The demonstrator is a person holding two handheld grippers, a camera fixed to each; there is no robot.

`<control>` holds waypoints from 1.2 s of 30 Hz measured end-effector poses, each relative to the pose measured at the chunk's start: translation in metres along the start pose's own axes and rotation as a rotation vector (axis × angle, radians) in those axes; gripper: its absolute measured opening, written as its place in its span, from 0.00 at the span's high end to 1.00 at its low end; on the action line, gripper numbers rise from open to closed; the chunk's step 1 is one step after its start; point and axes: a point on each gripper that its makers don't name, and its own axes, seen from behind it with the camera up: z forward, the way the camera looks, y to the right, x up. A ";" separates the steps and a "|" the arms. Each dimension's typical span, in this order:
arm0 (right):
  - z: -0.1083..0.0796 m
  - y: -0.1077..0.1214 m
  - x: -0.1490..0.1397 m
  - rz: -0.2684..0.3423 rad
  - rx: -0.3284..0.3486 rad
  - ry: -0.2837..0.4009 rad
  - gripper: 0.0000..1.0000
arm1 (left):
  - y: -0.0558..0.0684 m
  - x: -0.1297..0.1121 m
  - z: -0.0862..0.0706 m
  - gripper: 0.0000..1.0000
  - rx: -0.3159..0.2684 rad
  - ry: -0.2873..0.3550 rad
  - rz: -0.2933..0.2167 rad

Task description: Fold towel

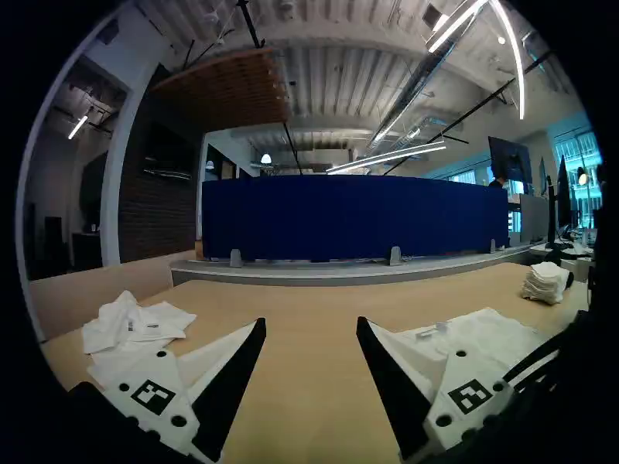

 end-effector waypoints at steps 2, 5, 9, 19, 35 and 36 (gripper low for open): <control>0.000 0.000 0.000 0.000 0.000 0.000 0.01 | 0.000 0.001 0.000 0.14 0.000 0.000 0.000; -0.001 0.000 0.000 0.000 0.000 0.000 0.01 | 0.001 0.001 0.000 0.14 0.000 0.000 0.000; -0.001 0.000 0.000 -0.001 0.001 0.000 0.01 | 0.002 0.002 -0.001 0.14 0.000 0.000 0.000; -0.001 -0.003 0.000 -0.001 0.012 0.001 0.01 | -0.001 0.001 -0.001 0.14 0.010 0.000 0.001; -0.007 -0.006 0.085 -0.010 0.009 0.019 0.01 | 0.009 0.061 -0.003 0.14 0.001 0.001 0.021; -0.008 -0.007 0.095 -0.012 0.009 0.020 0.01 | 0.009 0.071 -0.003 0.14 0.001 0.003 0.020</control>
